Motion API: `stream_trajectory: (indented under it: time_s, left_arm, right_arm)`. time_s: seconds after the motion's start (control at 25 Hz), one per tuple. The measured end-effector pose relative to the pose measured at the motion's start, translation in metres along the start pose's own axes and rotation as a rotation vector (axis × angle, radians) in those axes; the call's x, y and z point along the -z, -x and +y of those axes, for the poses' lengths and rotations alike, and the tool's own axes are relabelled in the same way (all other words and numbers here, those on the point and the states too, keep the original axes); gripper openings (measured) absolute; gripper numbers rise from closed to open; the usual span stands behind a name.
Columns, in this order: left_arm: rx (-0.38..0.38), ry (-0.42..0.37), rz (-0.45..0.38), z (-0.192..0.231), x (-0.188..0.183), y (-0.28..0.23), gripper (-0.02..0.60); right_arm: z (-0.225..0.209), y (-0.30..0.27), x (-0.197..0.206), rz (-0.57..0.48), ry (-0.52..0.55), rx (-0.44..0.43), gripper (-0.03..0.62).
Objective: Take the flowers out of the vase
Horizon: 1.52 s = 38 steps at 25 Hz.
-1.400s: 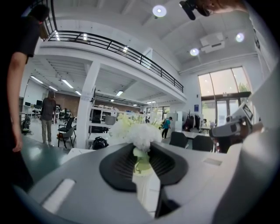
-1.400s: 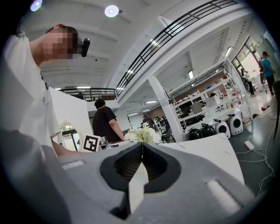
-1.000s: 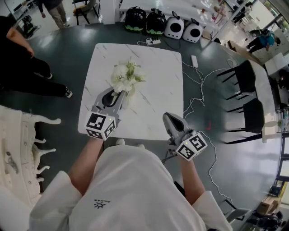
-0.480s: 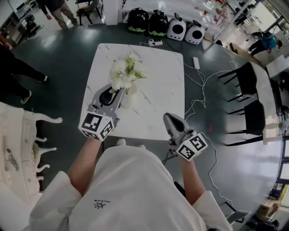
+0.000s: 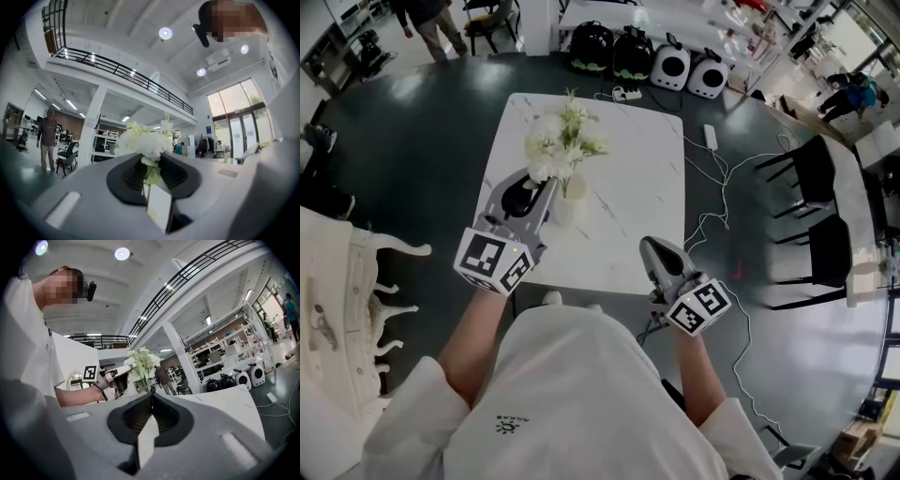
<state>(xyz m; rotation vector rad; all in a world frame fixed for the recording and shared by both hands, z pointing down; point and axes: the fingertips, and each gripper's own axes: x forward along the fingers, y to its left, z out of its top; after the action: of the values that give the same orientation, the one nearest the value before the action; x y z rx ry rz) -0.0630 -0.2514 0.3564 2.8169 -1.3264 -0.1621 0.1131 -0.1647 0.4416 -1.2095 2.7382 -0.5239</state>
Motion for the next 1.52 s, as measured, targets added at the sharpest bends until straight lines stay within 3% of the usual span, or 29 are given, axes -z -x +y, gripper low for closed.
stream_trajectory:
  time_s: [0.84, 1.52]
  left_arm:
    - [0.010, 0.000, -0.114, -0.004, -0.057, 0.013, 0.060]
    - [-0.037, -0.011, -0.182, 0.011, -0.100, 0.054, 0.060]
  right_arm:
    - [0.002, -0.006, 0.000, 0.001, 0.004, -0.034, 0.002]
    - [0.012, -0.021, 0.002, 0.008, 0.013, -0.073, 0.002]
